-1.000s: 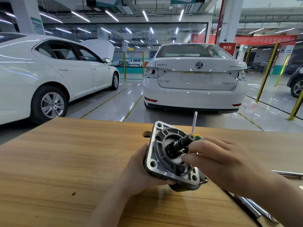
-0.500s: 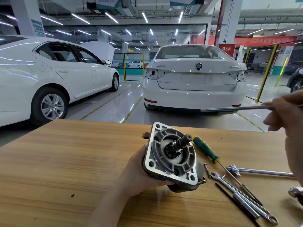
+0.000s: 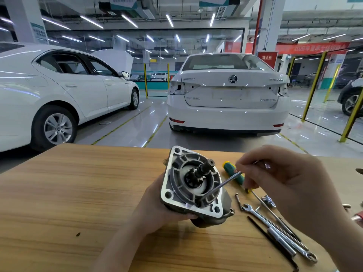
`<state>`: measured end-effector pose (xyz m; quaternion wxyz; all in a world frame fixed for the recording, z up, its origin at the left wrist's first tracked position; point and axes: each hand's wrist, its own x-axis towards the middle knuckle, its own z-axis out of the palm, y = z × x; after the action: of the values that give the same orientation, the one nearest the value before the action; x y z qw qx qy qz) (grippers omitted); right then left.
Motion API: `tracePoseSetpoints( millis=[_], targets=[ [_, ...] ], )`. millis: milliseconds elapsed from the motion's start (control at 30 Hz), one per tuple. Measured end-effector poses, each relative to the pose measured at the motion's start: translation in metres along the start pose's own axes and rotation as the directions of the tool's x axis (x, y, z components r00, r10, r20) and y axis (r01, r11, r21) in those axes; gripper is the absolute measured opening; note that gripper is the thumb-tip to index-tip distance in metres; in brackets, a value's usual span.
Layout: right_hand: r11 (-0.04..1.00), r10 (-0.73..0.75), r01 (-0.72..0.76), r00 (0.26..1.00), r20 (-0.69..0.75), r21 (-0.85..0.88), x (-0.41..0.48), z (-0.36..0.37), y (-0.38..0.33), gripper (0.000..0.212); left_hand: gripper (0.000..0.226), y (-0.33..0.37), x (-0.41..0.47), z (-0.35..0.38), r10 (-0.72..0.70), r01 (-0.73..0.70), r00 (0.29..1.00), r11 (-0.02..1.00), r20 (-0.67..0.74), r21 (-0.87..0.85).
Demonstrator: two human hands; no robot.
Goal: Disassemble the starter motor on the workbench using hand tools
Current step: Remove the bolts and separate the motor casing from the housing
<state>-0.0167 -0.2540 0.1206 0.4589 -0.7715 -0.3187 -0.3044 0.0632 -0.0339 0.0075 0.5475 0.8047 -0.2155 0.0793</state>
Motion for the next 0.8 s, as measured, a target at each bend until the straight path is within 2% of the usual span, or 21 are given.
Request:
tracePoseSetpoints(
  millis=[267, 400, 533, 600, 800],
  targets=[
    [0.993, -0.071, 0.068, 0.997, -0.019, -0.099, -0.002, 0.007, -0.002, 0.02, 0.076, 0.009, -0.004, -0.002, 0.023, -0.024, 0.999, 1.0, -0.046, -0.007],
    [0.991, 0.033, -0.023, 0.996, -0.079, 0.13, -0.006, 0.02, -0.004, 0.015, 0.074, 0.012, -0.003, 0.0, 0.0, -0.001, 0.998, 1.0, -0.058, -0.024],
    [0.864, 0.237, -0.141, 0.961, -0.144, 0.483, -0.002, 0.033, -0.005, 0.014, 0.075, 0.012, -0.002, 0.0, -0.033, 0.032, 0.998, 0.999, -0.045, -0.023],
    [0.85, 0.265, -0.152, 0.951, -0.161, 0.504, -0.002, 0.037, -0.005, 0.017, 0.075, 0.011, -0.002, 0.0, -0.052, 0.051, 0.997, 0.998, -0.052, -0.024],
    [0.872, 0.22, -0.119, 0.962, -0.164, 0.475, -0.003, 0.037, -0.002, 0.012, 0.075, 0.011, -0.004, 0.0, -0.059, 0.059, 0.996, 0.998, -0.062, -0.013]
  ],
)
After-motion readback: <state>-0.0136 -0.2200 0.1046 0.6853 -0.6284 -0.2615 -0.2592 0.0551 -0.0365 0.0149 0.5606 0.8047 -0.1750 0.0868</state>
